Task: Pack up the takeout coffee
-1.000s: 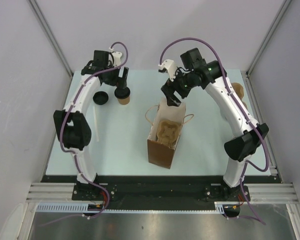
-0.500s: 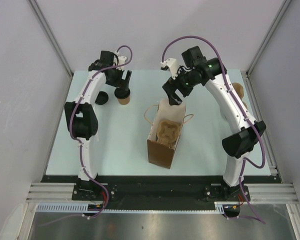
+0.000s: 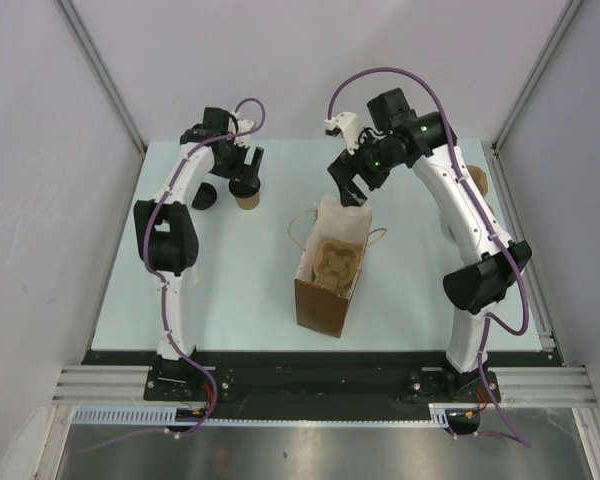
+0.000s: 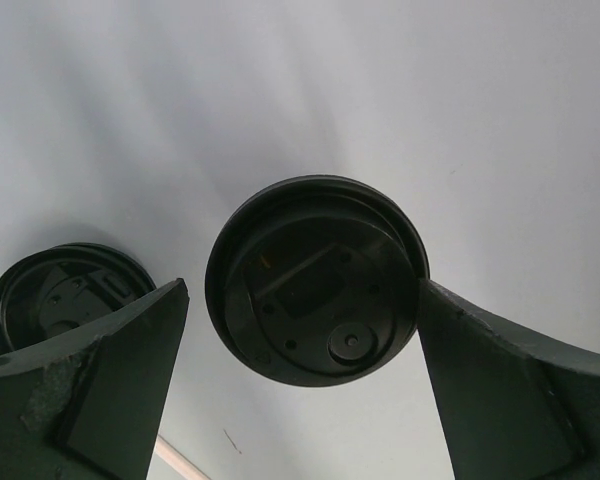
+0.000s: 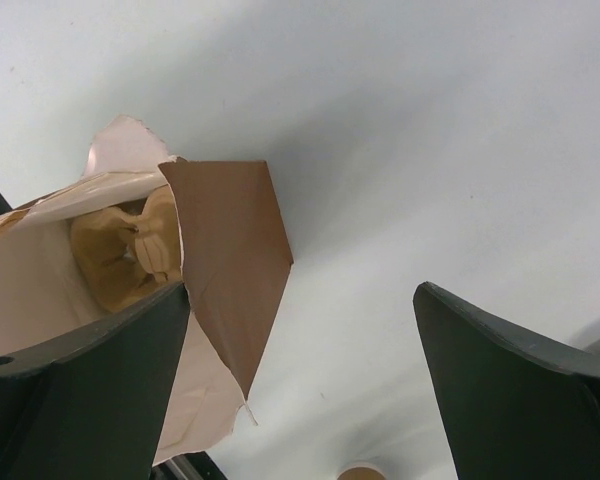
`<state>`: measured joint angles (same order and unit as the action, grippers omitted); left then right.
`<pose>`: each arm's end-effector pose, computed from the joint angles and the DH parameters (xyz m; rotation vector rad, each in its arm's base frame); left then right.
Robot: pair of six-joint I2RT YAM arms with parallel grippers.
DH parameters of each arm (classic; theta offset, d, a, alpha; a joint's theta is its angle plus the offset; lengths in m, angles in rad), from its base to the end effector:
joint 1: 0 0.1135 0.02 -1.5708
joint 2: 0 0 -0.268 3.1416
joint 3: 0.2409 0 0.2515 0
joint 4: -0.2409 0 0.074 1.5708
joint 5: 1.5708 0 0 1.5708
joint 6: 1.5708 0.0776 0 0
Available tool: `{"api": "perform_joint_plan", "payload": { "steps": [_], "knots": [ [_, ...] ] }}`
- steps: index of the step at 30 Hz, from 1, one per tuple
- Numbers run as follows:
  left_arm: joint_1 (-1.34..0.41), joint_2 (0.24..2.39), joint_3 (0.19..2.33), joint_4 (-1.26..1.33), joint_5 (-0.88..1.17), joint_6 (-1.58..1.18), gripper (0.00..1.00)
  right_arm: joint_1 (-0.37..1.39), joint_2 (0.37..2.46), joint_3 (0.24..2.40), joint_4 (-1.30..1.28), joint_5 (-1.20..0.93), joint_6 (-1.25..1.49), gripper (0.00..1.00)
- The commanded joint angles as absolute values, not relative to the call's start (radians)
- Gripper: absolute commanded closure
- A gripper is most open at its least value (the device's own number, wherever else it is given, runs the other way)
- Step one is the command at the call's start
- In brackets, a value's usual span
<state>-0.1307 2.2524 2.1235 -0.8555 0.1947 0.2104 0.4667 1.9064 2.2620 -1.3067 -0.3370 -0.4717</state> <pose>0.5154 -0.0829 0.2247 0.5050 2.4908 -0.2174 0.3473 0.2037 0.3880 -1.2474 2.1605 0.4217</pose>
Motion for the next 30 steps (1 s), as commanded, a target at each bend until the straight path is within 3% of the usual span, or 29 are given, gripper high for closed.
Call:
{"api": "perform_joint_plan", "payload": {
  "steps": [1, 11, 23, 28, 30],
  "knots": [
    [-0.121, 2.267, 2.175, -0.853, 0.225, 0.204, 0.01, 0.456, 1.911, 2.307, -1.322, -0.334, -0.459, 0.0],
    [-0.12, 2.279, 2.186, -0.859, 0.235, 0.195, 0.09, 0.442, 1.911, 2.306, -1.33, -0.35, -0.457, 0.0],
    [-0.118, 2.255, 2.148, -0.867, 0.225, 0.186, 0.05, 0.433, 1.916, 2.316, -1.335, -0.357, -0.479, 0.0],
    [-0.115, 2.252, 2.14, -0.873, 0.239, 0.176, 0.11, 0.434, 1.919, 2.319, -1.335, -0.359, -0.477, 0.0],
    [-0.114, 2.243, 2.134, -0.876, 0.244, 0.172, 0.19, 0.434, 1.922, 2.321, -1.335, -0.364, -0.477, 0.0]
  ]
}}
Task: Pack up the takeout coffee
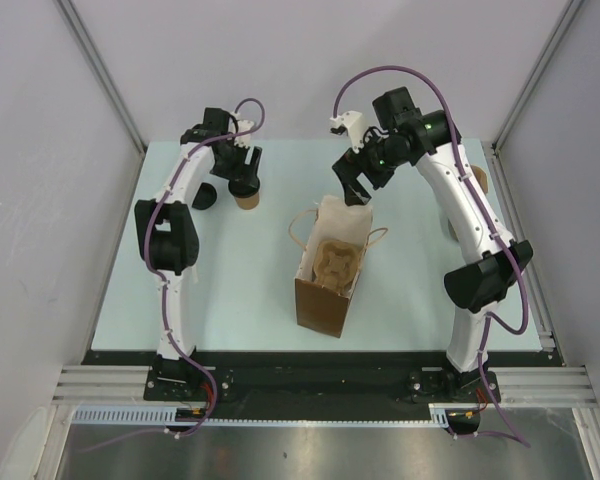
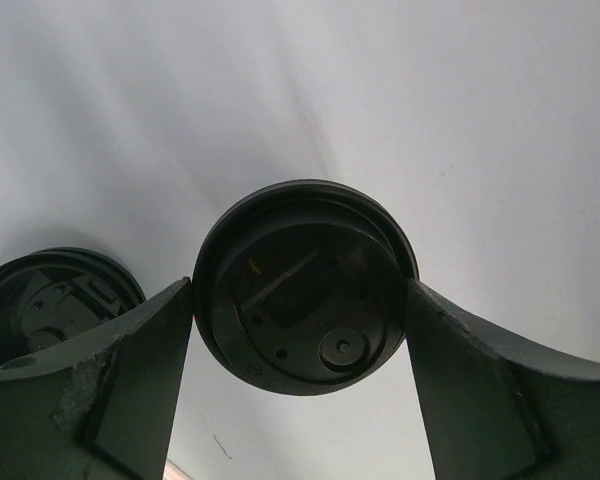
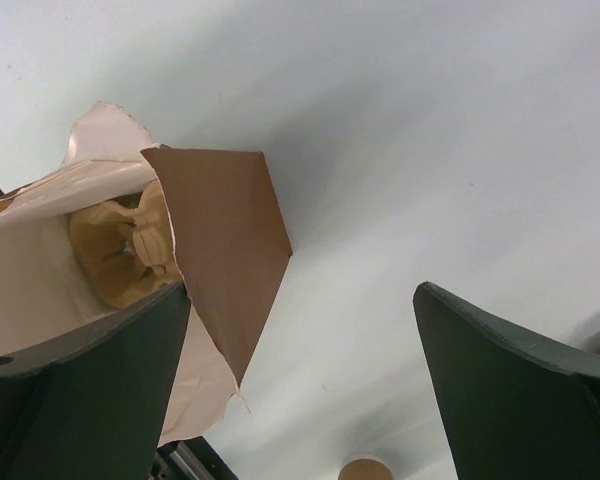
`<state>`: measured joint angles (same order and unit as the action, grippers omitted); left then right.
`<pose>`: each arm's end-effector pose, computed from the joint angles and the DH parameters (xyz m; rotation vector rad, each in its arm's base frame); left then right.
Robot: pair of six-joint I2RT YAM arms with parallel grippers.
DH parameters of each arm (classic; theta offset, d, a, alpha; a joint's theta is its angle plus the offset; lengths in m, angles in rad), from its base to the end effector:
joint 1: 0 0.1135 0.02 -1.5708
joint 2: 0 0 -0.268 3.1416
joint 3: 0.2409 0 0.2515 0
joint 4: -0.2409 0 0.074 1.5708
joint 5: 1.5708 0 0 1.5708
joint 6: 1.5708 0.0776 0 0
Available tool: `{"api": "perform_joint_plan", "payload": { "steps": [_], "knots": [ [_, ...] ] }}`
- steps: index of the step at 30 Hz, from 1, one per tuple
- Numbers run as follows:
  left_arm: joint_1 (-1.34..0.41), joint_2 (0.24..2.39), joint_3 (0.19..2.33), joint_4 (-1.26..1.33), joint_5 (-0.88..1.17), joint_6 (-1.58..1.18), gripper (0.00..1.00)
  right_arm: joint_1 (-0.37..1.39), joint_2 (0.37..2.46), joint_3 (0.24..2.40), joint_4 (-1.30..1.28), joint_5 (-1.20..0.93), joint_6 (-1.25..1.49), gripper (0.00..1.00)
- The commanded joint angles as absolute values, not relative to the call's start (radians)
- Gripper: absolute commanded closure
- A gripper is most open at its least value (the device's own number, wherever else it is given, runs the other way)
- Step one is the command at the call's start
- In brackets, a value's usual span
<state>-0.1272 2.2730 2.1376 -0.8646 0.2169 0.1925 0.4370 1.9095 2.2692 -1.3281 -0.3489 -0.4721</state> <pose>0.5178 -0.0831 0.2185 0.4870 2.5081 -0.2534 0.3510 0.1932 0.3873 -1.2219 2.1884 0.4274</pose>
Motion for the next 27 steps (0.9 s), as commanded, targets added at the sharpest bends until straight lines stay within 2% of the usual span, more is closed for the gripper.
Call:
{"api": "perform_joint_plan", "payload": {
  "steps": [1, 4, 11, 14, 19, 27],
  "knots": [
    [-0.114, 2.24, 2.131, -0.874, 0.248, 0.169, 0.2, 0.434, 1.921, 2.321, -1.333, -0.364, -0.477, 0.0],
    [-0.11, 2.22, 2.125, -0.879, 0.255, 0.167, 0.27, 0.434, 1.922, 2.321, -1.33, -0.368, -0.476, 0.0],
    [-0.109, 2.128, 2.099, -0.881, 0.267, 0.21, 0.55, 0.433, 1.928, 2.312, -1.336, -0.393, -0.466, 0.0],
    [-0.109, 2.074, 2.082, -0.887, 0.278, 0.235, 0.61, 0.436, 1.928, 2.306, -1.341, -0.399, -0.466, 0.0],
    [-0.109, 2.008, 2.043, -0.905, 0.279, 0.27, 0.66, 0.439, 1.928, 2.295, -1.347, -0.411, -0.463, 0.0],
    [-0.112, 1.944, 1.842, -0.871, 0.284, 0.304, 0.65, 0.446, 1.933, 2.292, -1.341, -0.42, -0.442, 0.0]
  ]
}}
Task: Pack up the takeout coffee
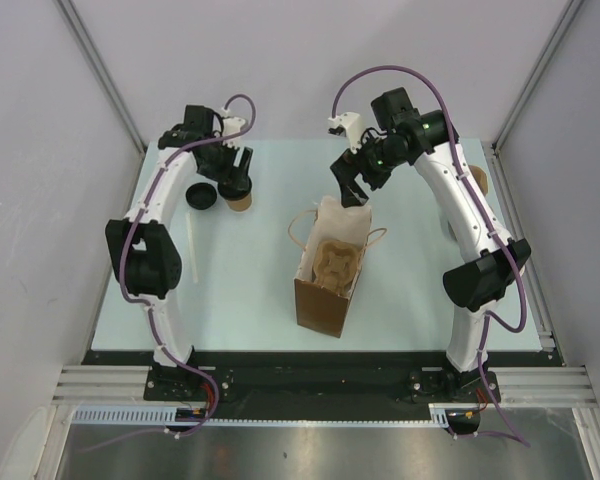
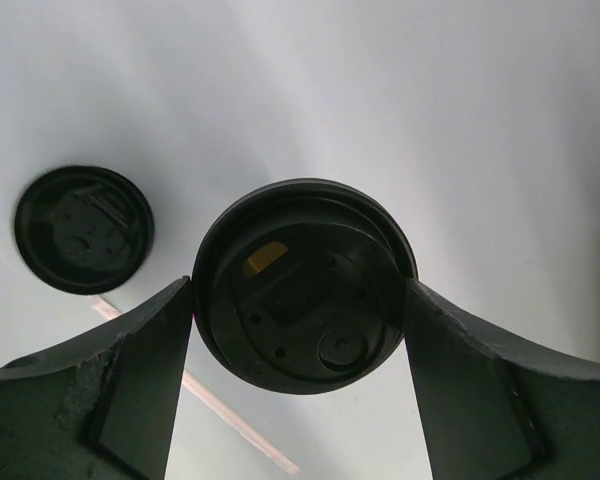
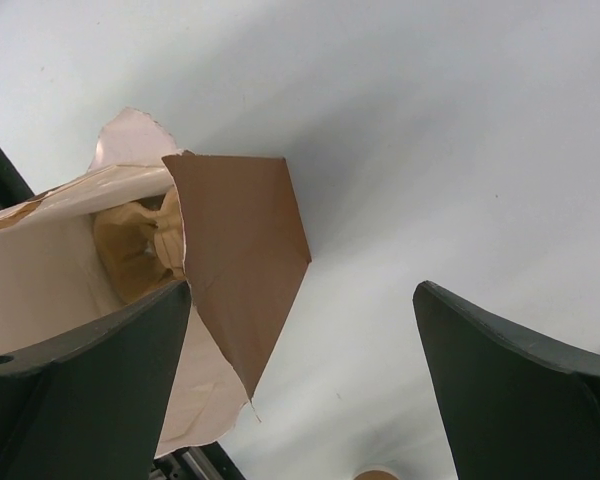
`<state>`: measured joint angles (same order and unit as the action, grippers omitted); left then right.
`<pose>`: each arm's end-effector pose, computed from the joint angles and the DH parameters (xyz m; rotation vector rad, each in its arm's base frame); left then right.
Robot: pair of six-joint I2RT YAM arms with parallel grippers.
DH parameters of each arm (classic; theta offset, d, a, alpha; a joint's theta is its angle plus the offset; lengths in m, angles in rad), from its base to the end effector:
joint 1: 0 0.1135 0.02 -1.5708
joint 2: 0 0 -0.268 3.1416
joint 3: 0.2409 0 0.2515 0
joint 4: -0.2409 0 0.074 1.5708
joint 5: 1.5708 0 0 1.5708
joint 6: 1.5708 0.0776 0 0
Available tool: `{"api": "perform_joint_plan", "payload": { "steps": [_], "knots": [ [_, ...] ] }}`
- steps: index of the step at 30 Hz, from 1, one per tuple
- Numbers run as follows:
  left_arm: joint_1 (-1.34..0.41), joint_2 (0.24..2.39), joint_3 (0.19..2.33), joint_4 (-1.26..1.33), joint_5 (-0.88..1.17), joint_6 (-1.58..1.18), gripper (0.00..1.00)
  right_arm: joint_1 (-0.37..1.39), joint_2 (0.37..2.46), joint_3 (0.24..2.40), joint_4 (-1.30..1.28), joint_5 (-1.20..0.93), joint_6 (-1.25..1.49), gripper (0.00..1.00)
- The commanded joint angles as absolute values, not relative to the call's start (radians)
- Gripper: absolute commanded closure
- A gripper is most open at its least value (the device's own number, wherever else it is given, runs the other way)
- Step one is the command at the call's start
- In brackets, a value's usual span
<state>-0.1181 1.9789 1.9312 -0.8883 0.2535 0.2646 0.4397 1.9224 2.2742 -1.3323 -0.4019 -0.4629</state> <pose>0.4561 -0.0737 0.2877 0.5736 2.4150 -0.2556 0.3507 0.1985 0.3848 -1.2319 2.1862 0.5013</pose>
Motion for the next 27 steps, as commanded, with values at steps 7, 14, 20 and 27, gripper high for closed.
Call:
{"api": "perform_joint_plan", "payload": {
  "steps": [7, 14, 20, 27],
  "knots": [
    [-0.115, 1.907, 1.671, -0.776, 0.275, 0.314, 0.64, 0.463, 1.921, 2.273, -1.333, -0.399, -0.431, 0.0],
    [-0.121, 1.872, 1.591, -0.721, 0.258, 0.305, 0.49, 0.472, 1.913, 2.263, -1.331, -0.382, -0.43, 0.0],
    [-0.126, 1.839, 1.571, -0.724, 0.232, 0.305, 0.24, 0.479, 1.913, 2.263, -1.328, -0.376, -0.43, 0.0],
    [-0.126, 1.819, 1.575, -0.753, 0.21, 0.285, 0.07, 0.483, 1.911, 2.263, -1.328, -0.374, -0.431, 0.0]
  ]
}}
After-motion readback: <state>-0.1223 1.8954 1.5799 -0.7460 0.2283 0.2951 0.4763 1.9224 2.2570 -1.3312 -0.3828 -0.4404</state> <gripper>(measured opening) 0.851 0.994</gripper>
